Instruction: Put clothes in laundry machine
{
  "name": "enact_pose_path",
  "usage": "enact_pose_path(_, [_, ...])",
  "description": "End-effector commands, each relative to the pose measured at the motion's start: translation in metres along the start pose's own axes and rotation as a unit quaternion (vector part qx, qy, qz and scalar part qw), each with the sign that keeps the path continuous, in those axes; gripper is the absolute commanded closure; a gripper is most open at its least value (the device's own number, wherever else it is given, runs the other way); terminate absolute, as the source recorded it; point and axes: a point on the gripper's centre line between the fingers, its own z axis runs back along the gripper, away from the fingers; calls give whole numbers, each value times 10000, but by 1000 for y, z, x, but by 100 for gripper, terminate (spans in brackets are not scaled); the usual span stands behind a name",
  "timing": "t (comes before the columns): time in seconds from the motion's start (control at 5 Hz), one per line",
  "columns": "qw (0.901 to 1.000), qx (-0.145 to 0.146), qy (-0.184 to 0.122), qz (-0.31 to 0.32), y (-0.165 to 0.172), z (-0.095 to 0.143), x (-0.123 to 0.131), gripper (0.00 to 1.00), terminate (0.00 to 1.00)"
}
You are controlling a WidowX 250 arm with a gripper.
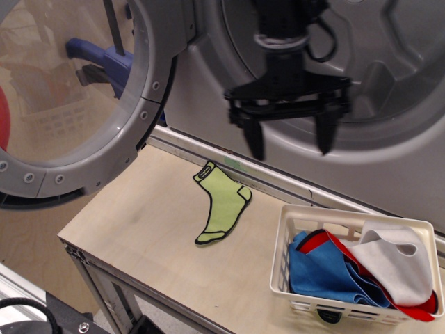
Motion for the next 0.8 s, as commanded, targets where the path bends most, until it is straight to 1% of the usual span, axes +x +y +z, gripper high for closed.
enact_pose_path(0.0, [9940,-824,32,713,-28,6,-17,0,0])
enact_pose_path(0.2, [9900,-1097,136,879,-33,-9,-34,0,0])
enact_pose_path(0.4, [9910,-1076,80,792,-38,-23,-50,0,0])
enact_pose_path(0.6, [9909,-1114,65,753,-42,-34,-57,0,0])
